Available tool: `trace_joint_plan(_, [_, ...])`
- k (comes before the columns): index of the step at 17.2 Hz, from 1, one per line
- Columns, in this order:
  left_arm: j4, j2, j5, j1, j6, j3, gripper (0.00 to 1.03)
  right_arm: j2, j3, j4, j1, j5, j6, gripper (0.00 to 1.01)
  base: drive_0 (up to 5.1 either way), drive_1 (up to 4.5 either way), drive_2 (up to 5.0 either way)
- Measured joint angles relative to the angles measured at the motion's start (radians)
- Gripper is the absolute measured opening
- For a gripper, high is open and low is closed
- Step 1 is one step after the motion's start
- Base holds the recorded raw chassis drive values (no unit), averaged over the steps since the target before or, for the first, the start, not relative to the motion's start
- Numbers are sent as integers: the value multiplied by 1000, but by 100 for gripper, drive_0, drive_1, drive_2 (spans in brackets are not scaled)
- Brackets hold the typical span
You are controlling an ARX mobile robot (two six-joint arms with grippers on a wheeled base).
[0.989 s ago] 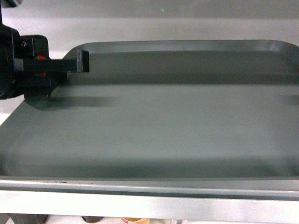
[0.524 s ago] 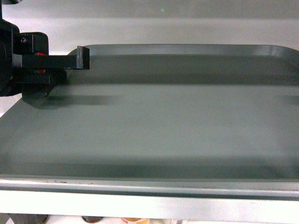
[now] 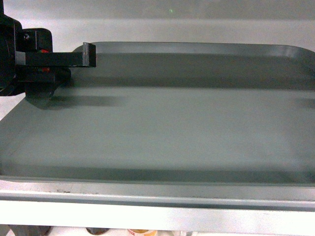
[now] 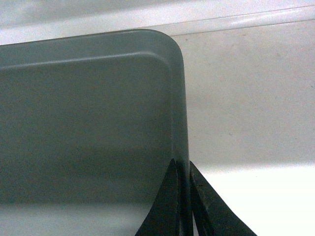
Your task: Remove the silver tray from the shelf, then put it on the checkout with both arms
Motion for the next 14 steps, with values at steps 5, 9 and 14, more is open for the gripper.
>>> trace_joint_plan(5, [0,0,-1,0,0,0,4,0,0,0,0,0,0,3,0,0,0])
trace_joint_plan(9, [0,0,-1,0,0,0,4,0,0,0,0,0,0,3,0,0,0])
trace_joint_plan(14, [0,0,-1,0,0,0,4,0,0,0,0,0,0,3,0,0,0])
